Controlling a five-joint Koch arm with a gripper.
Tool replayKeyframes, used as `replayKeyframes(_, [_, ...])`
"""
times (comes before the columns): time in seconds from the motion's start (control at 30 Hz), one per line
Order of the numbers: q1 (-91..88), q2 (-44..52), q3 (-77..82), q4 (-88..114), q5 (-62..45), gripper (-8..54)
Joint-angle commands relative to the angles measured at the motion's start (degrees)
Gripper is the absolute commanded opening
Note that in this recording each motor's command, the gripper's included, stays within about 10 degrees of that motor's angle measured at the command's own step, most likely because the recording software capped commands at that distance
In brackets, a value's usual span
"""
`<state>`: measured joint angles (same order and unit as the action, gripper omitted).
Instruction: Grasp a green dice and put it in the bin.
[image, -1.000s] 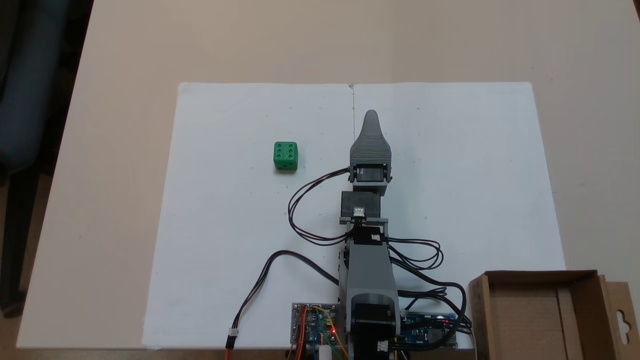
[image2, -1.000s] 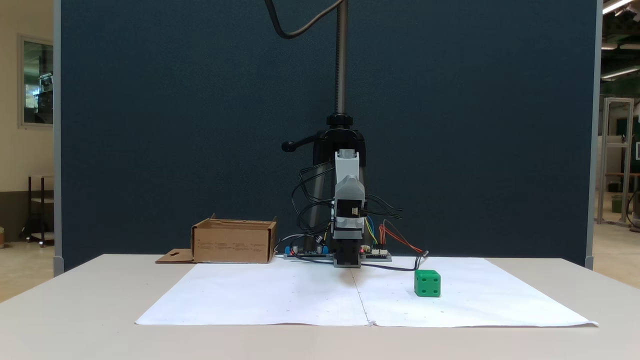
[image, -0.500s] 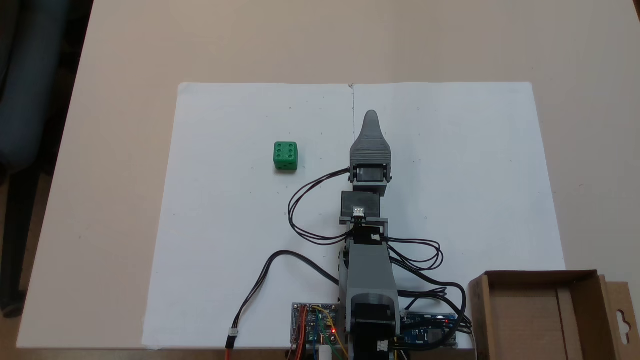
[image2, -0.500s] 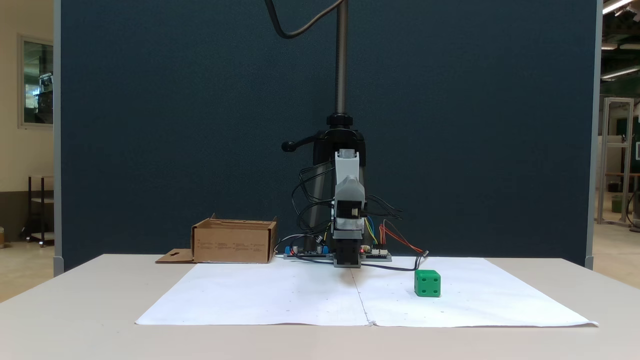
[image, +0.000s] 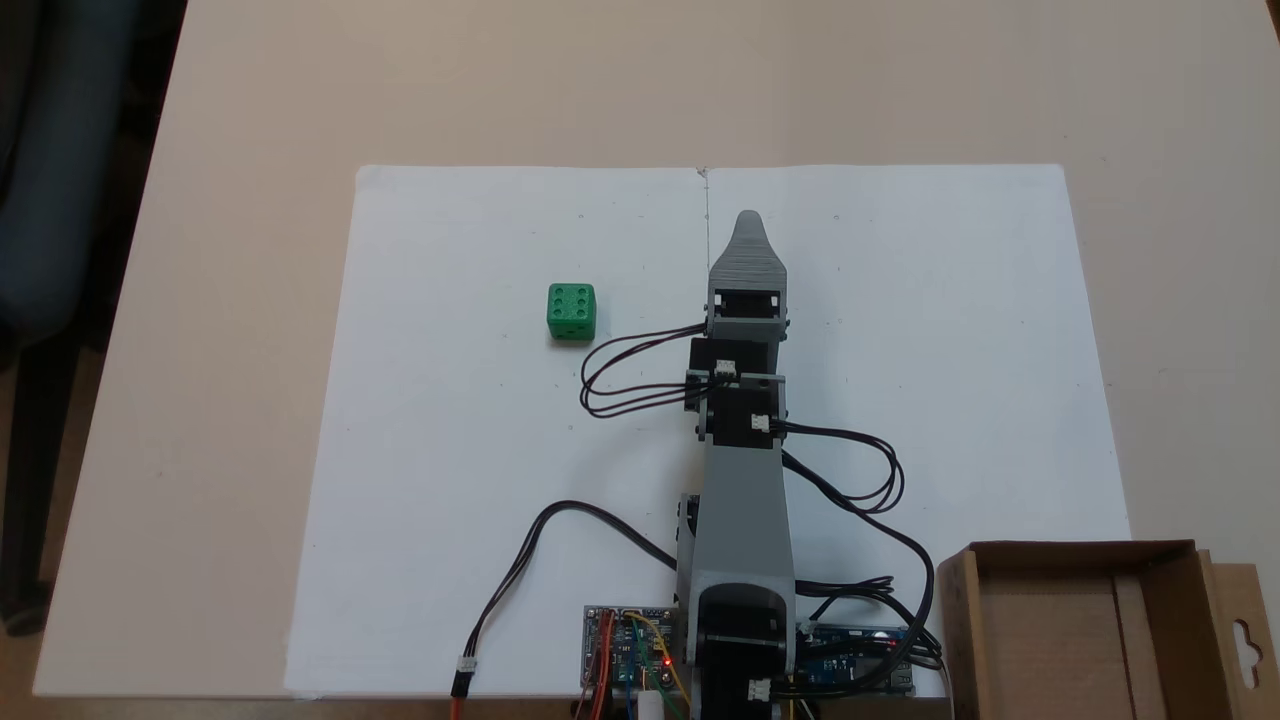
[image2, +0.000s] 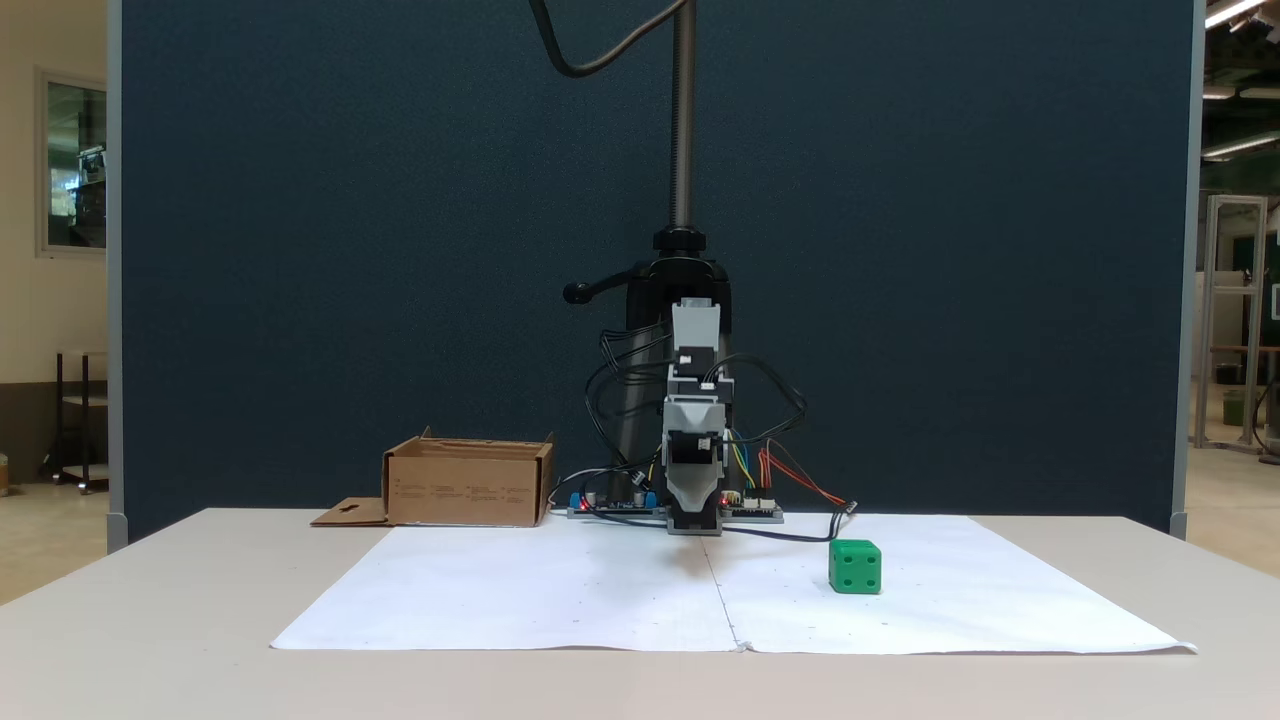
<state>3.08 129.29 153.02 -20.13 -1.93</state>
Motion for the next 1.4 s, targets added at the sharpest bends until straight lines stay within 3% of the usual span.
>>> replayKeyframes(0.0, [0.26,3.34,-6.68,9.21,0.7,43.1])
replayKeyframes(0.3, [-0.62,1.85,-26.72,40.59,2.99,43.3])
replayKeyframes(0.9, [-14.06,-8.35,-55.99,93.16,20.83,43.7])
replayKeyframes(1.37, [-24.7,-17.23,-61.88,86.75,30.41,43.5])
